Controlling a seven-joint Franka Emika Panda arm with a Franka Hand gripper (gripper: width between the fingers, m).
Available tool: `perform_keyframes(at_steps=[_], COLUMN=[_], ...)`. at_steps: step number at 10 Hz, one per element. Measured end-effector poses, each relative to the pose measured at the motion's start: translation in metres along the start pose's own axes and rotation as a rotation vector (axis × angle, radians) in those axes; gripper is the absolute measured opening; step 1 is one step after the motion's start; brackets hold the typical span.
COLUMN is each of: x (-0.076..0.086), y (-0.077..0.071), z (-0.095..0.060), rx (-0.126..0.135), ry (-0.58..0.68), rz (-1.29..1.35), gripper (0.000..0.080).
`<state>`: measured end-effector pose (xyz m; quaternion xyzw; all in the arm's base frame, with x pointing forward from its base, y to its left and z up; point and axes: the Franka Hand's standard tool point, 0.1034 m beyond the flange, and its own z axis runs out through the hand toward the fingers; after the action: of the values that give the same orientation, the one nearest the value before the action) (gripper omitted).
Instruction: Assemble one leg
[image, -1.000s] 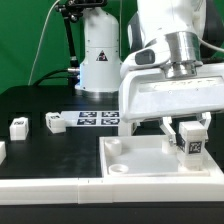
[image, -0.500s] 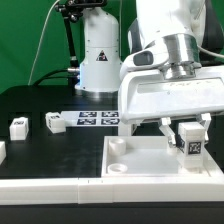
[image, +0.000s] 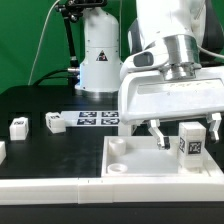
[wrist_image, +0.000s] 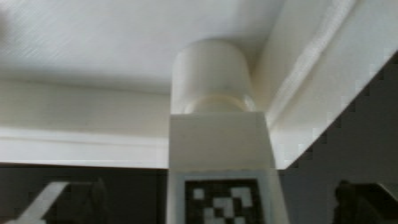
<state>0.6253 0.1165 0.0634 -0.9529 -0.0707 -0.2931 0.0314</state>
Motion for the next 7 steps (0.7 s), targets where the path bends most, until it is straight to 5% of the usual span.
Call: perform_keyframes(at_steps=[2, 5, 7], x=[0.001, 0.025, 0.027], y=[0.001, 0.010, 0.008], z=[-0.002, -0.030, -0.033], rx=[0.001, 0.002, 0.010], ry=[-0.008, -0.016, -0.044], rz=[-0.005, -0.012, -0.012], gripper=[0.0648, 0.0649, 0.0649])
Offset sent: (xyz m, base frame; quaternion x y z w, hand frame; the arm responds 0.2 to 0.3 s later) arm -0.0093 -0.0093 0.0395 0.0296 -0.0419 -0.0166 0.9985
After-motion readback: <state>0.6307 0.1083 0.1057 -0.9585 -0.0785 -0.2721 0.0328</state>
